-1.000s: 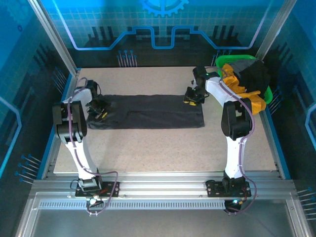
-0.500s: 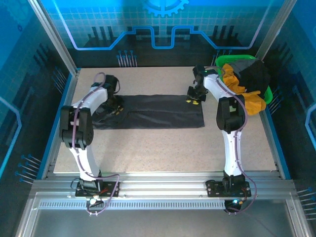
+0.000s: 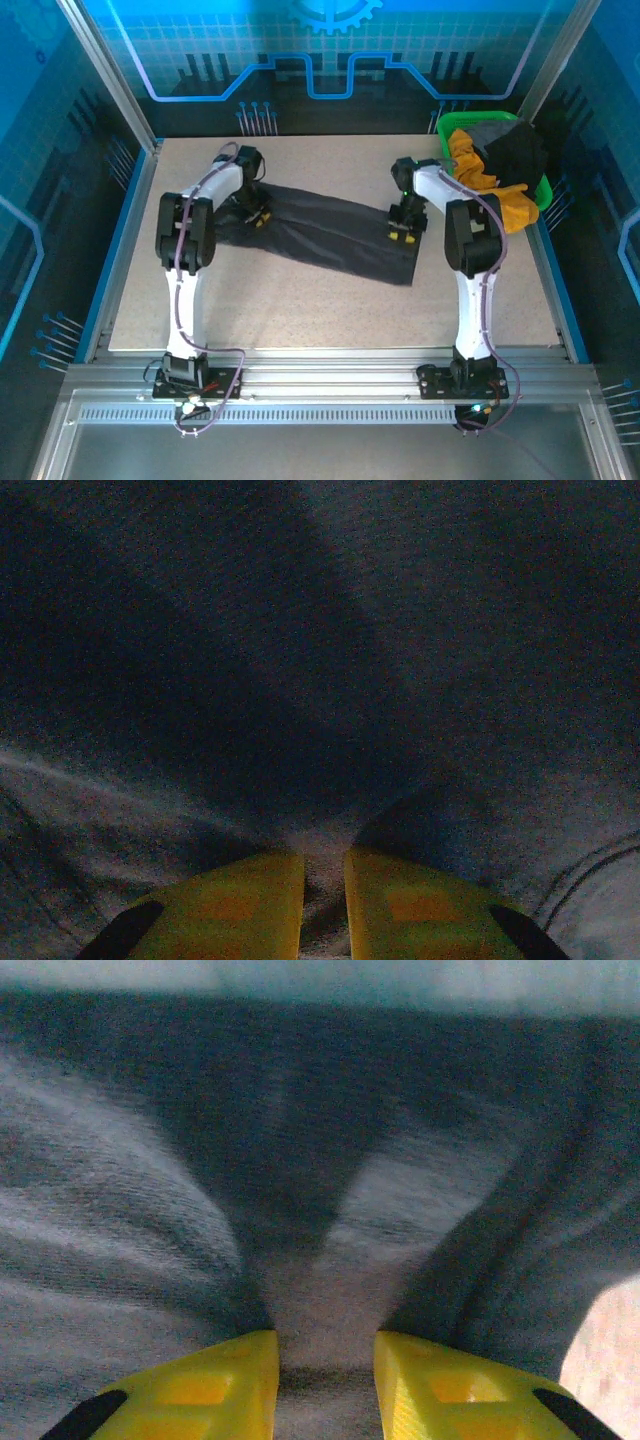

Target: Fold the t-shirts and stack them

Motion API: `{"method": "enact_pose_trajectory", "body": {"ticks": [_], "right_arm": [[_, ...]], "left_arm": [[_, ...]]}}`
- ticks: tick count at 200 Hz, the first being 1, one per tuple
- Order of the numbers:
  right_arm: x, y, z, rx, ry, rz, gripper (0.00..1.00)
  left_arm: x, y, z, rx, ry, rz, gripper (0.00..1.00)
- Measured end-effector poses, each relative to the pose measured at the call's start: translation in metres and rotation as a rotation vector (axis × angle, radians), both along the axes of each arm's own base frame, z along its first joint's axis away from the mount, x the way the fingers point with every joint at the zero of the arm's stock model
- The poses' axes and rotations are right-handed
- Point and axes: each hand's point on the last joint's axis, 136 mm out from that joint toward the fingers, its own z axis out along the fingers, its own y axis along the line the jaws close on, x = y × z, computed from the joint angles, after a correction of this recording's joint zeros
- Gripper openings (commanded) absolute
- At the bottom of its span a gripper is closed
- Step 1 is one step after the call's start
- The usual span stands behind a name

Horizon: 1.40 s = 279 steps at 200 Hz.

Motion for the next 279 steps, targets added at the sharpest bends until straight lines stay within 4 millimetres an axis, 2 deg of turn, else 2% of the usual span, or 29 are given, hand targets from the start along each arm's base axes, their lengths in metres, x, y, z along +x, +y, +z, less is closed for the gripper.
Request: {"method": "enact_pose_trajectory", "body": {"ticks": [18,31,48,65,96,117,133,160,171,185,208,222,235,267,279], "right_arm": [[-0.049,0.002,-0.001,-0.01,0.055,-0.016,0.32],[-0.082,0.01,-0.002,0.0,0.081,-0.025,0.32],[-0.113,0.029,-0.004,0.033,0.099,-0.033,0.32],[-0.133,0.056,-0.005,0.065,0.12,-0.035,0.32],[-0.15,0.109,-0.005,0.131,0.144,-0.039,0.31],[-0.152,0.141,-0.003,0.181,0.167,-0.035,0.31],[-0.15,0.15,-0.002,0.208,0.162,-0.042,0.32],[-0.142,0.144,0.009,0.226,0.133,-0.062,0.36],[-0.135,0.138,0.02,0.245,0.096,-0.06,0.41],[-0.127,0.124,0.038,0.277,0.03,-0.059,0.45],[-0.123,0.089,0.059,0.306,-0.062,-0.039,0.5],[-0.124,0.074,0.057,0.308,-0.075,0.003,0.5],[-0.129,0.067,0.049,0.301,-0.062,0.058,0.5],[-0.146,0.068,0.027,0.322,0.008,0.169,0.5],[-0.149,0.073,0.018,0.331,0.031,0.196,0.49]], "left_arm": [[0.03,-0.016,0.001,-0.029,-0.054,-0.041,0.22],[0.054,-0.033,0.003,-0.062,-0.105,-0.072,0.23],[0.084,-0.063,0.005,-0.112,-0.194,-0.12,0.24],[0.109,-0.096,0.007,-0.166,-0.284,-0.165,0.24],[0.131,-0.145,0.011,-0.269,-0.399,-0.202,0.28],[0.14,-0.162,0.018,-0.319,-0.449,-0.223,0.33],[0.144,-0.165,0.023,-0.325,-0.477,-0.246,0.36],[0.14,-0.154,0.041,-0.289,-0.49,-0.262,0.48],[0.125,-0.143,0.053,-0.257,-0.474,-0.253,0.48],[0.094,-0.13,0.078,-0.236,-0.458,-0.245,0.47],[0.027,-0.114,0.126,-0.247,-0.45,-0.253,0.45],[-0.013,-0.114,0.135,-0.278,-0.431,-0.276,0.44],[-0.062,-0.114,0.12,-0.309,-0.357,-0.301,0.45],[-0.196,-0.107,0.031,-0.331,-0.007,-0.341,0.47],[-0.231,-0.108,0.013,-0.335,0.084,-0.354,0.47]]}}
